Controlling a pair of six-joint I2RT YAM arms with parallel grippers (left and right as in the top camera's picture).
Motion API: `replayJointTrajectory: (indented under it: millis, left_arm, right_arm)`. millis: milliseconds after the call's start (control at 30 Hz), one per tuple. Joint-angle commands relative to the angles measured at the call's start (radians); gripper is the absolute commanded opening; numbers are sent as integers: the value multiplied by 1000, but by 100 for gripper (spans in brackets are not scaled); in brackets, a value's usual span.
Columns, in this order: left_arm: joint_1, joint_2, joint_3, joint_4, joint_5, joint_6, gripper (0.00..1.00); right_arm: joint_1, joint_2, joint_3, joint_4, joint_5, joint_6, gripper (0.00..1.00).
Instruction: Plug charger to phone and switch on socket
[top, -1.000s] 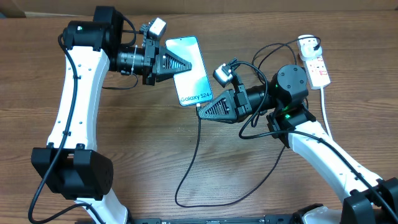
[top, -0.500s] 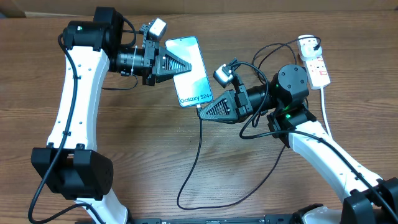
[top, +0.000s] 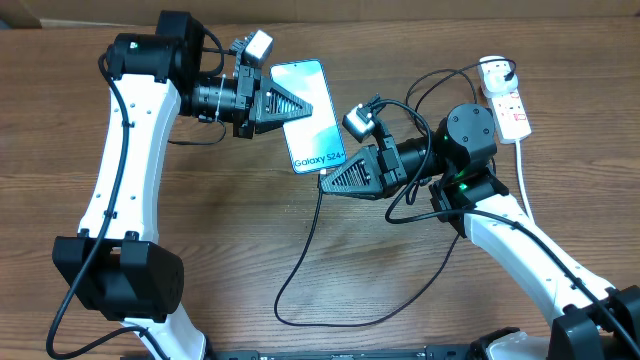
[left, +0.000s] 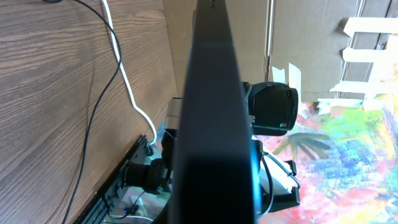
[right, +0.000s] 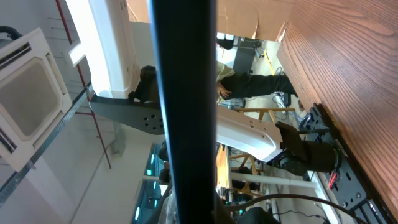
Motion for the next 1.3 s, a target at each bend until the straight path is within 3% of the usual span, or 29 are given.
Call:
replayJointTrajectory:
  millis: [0,633,833,933,1133,1267]
  left_arm:
    - [-21,-10,14,-14,50,23,4]
    - [-21,-10,14,-13,45,31,4]
    - [-14,-10,14,19,-56,26,4]
    - [8,-10,14,64,-128,-35,4]
    - [93,-10,14,169,-294,-169,4]
    - [134,-10,14,161,-383,-181,4]
  right_arm:
    - [-21,-21,6,6,82,11,4]
    - [-86,-21,6,7,39,26,4]
    - [-86,-21,5,6,40,25,4]
    - [-86,-21,5,6,43,21,6]
    - [-79,-20,4,-71,66,-55,28]
    - [-45,-8,4,-327,224,-216,53]
